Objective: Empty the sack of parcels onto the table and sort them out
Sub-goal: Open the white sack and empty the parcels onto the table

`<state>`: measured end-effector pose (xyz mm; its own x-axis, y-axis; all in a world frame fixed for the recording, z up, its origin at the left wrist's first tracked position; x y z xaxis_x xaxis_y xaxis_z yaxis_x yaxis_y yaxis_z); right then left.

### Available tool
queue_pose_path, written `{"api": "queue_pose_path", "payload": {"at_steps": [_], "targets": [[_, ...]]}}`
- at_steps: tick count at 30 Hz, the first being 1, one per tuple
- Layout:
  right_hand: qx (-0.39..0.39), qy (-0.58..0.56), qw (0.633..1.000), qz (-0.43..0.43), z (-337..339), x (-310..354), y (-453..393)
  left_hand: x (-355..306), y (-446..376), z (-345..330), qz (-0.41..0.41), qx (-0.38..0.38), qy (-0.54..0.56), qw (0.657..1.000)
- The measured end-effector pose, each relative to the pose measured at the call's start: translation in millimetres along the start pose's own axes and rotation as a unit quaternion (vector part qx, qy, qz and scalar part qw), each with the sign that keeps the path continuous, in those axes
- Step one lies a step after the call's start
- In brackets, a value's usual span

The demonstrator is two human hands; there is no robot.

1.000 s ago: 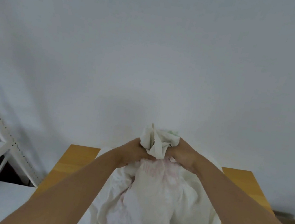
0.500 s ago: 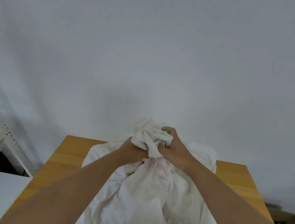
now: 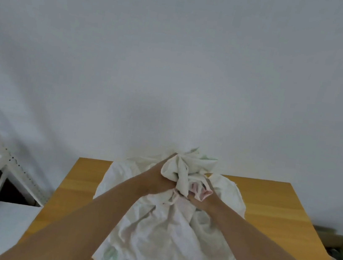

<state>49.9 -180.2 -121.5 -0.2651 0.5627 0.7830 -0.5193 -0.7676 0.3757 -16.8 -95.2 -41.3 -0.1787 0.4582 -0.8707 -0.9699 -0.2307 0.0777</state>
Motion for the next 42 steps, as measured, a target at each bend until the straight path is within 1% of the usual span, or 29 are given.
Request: {"api": "queue_pose_path", "payload": {"at_steps": [1, 2, 3, 4, 5, 6, 7, 8, 9, 10, 12, 13, 17, 18, 19, 20, 22, 23, 25, 27, 29, 31, 32, 34, 35, 37, 38, 40, 42], "targets": [[0.024, 0.038, 0.997, 0.063, -6, 3, -2, 5, 3, 8, 0.002, 0.028, -0.009, 1.0], [-0.021, 0.129, 0.987, 0.09, 4, 3, -1, 10, 10, 16, 0.034, 0.088, -0.028, 0.995], [-0.148, 0.186, 0.965, 0.107, 26, 8, -1, 13, 16, 26, 0.059, 0.131, -0.022, 0.989], [-0.246, 0.252, 0.932, 0.088, 46, 5, 1, 11, 22, 39, 0.075, 0.168, 0.019, 0.983], [-0.28, 0.262, 0.921, 0.07, 55, 4, -1, 9, 26, 54, 0.097, 0.184, 0.092, 0.974], [-0.278, 0.244, 0.926, 0.081, 57, 4, 0, 6, 27, 67, 0.115, 0.182, 0.156, 0.964], [-0.278, 0.262, 0.92, 0.093, 53, 12, -2, -4, 27, 75, 0.123, 0.159, 0.168, 0.965], [-0.301, 0.268, 0.906, 0.126, 53, 23, -3, -10, 24, 80, 0.123, 0.108, 0.112, 0.98], [-0.33, 0.295, 0.885, 0.146, 52, 31, -5, -15, 18, 81, 0.112, 0.055, 0.003, 0.992], [-0.353, 0.323, 0.861, 0.172, 49, 39, -6, -21, 11, 78, 0.094, 0.01, -0.131, 0.987], [-0.37, 0.371, 0.835, 0.166, 45, 47, -11, -33, -4, 64, 0.04, -0.043, -0.353, 0.934], [-0.368, 0.39, 0.827, 0.169, 42, 51, -11, -32, -11, 55, 0.032, -0.036, -0.414, 0.909], [-0.43, 0.429, 0.766, 0.211, 36, 60, -2, -5, -17, 38, 0.104, 0.044, -0.566, 0.817], [-0.436, 0.438, 0.757, 0.215, 34, 58, -2, 3, -15, 33, 0.107, 0.052, -0.584, 0.803], [-0.431, 0.443, 0.757, 0.213, 33, 54, -1, 13, -15, 25, 0.106, 0.055, -0.581, 0.805], [-0.431, 0.439, 0.759, 0.211, 31, 51, -3, 24, -17, 17, 0.099, 0.045, -0.563, 0.819], [-0.43, 0.434, 0.756, 0.232, 27, 46, -2, 44, -22, 6, 0.08, -0.007, -0.503, 0.861], [-0.409, 0.438, 0.762, 0.247, 22, 40, -4, 53, -22, 1, 0.074, -0.036, -0.46, 0.884], [-0.269, 0.471, 0.813, 0.211, 8, 21, -12, 71, -15, -10, 0.07, -0.067, -0.415, 0.905], [-0.116, 0.49, 0.851, 0.148, 1, -2, -15, 90, -9, -18, 0.063, -0.083, -0.418, 0.903], [-0.055, 0.416, 0.896, 0.146, 9, -11, -11, 114, -6, -20, 0.08, -0.099, -0.398, 0.909], [-0.111, 0.241, 0.947, 0.179, 42, -8, -4, 132, -4, -17, 0.114, -0.109, -0.352, 0.923], [-0.165, 0.177, 0.955, 0.169, 65, -12, -1, 138, -5, -16, 0.129, -0.116, -0.331, 0.928], [-0.253, 0.166, 0.947, 0.108, 105, -29, 5, 139, -6, -10, 0.127, -0.152, -0.319, 0.927], [-0.254, 0.19, 0.947, 0.057, 114, -44, 4, 138, -8, -8, 0.108, -0.17, -0.349, 0.915], [-0.193, 0.218, 0.955, -0.05, 108, -87, -4, 133, -12, -6, 0.074, -0.19, -0.44, 0.875], [-0.168, 0.213, 0.958, -0.09, 100, -110, -7, 134, -13, -5, 0.072, -0.194, -0.459, 0.864], [-0.167, 0.152, 0.962, -0.154, 90, -151, -8, 137, -12, -5, 0.08, -0.182, -0.453, 0.869], [-0.199, 0.039, 0.957, -0.208, 85, -181, -4, 146, -8, -3, 0.09, -0.167, -0.398, 0.897]]}}
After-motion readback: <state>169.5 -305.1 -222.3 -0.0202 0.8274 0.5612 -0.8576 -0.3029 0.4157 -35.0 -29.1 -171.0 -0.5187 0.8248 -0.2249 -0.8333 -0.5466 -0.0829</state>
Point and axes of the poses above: each hand's wrist, its own y-axis away from the middle knuckle, its own z-axis out of the back of the hand, x = y × z, the point moved 6 cm from there along -y, towards the middle knuckle, and after that the axes turned 8 degrees about -x, right-handed, at the moved point
